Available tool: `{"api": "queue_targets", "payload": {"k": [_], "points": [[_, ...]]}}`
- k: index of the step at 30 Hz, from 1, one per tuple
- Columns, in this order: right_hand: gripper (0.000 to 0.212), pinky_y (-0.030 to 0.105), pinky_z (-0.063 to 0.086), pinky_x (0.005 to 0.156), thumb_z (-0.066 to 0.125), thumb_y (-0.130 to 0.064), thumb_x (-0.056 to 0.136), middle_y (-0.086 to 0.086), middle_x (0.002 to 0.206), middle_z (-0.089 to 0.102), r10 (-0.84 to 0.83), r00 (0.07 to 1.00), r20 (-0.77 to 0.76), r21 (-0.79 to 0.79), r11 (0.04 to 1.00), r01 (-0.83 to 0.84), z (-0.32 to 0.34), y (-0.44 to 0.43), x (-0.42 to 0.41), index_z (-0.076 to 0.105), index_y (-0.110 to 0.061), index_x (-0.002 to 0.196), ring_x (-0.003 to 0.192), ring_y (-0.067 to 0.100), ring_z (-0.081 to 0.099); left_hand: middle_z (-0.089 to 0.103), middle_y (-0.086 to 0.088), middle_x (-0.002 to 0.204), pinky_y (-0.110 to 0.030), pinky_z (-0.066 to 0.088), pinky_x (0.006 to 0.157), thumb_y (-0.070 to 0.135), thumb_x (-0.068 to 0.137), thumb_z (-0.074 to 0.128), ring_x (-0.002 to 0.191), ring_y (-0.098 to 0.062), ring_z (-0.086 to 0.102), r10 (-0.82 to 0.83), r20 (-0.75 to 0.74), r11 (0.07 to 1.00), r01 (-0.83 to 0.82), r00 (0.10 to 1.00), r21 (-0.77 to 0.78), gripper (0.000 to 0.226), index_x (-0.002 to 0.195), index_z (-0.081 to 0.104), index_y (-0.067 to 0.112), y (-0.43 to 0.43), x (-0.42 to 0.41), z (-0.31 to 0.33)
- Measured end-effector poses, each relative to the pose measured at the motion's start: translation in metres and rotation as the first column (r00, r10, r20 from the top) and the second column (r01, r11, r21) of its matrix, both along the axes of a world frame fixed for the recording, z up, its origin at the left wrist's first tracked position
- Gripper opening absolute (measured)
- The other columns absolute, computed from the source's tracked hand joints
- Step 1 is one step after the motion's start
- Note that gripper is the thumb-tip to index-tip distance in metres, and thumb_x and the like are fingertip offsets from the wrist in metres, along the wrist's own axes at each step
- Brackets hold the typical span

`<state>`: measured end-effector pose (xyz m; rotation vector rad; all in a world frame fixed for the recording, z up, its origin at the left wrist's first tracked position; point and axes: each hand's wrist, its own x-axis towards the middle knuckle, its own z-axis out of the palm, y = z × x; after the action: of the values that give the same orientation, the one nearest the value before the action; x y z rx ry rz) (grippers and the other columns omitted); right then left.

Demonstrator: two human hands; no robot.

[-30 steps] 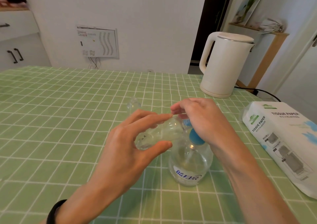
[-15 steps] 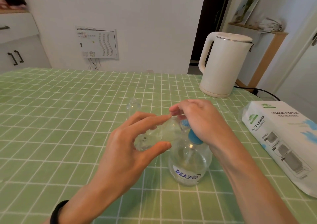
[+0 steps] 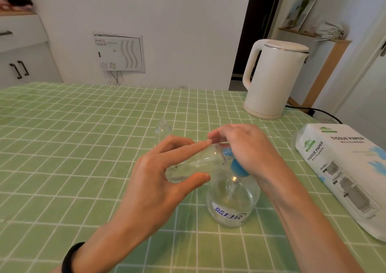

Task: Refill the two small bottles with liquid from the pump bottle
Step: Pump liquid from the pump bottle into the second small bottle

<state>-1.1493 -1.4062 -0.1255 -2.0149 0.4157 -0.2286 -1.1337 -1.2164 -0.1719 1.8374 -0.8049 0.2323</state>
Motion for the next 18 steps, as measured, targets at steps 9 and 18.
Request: {"api": "queue_targets", "payload": {"k": [9, 18], "points": [[0.036, 0.024, 0.05, 0.081, 0.05, -0.017, 0.101, -0.019, 0.087, 0.079, -0.025, 0.999, 0.04, 0.001, 1.0, 0.025, 0.0018, -0.0003, 0.004, 0.082, -0.028, 0.087, 0.096, 0.0, 0.071, 0.069, 0.02, 0.114, -0.011, 0.046, 0.095, 0.039, 0.076, 0.083, 0.114, -0.003, 0.065, 0.002, 0.005, 1.0, -0.002, 1.0, 0.003, 0.053, 0.129, 0.072, 0.043, 0.0008, 0.0003, 0.0014], [0.034, 0.022, 0.046, 0.079, 0.049, -0.022, 0.103, -0.015, 0.096, 0.079, 0.014, 0.999, 0.041, -0.023, 1.0, -0.013, -0.0003, -0.001, 0.0, 0.08, -0.026, 0.091, 0.1, 0.004, 0.07, 0.069, 0.019, 0.115, -0.013, 0.047, 0.097, 0.041, 0.076, 0.08, 0.115, -0.004, 0.065, 0.001, 0.012, 1.0, -0.001, 1.0, 0.003, 0.054, 0.129, 0.071, 0.044, 0.0, -0.0022, 0.0002]]}}
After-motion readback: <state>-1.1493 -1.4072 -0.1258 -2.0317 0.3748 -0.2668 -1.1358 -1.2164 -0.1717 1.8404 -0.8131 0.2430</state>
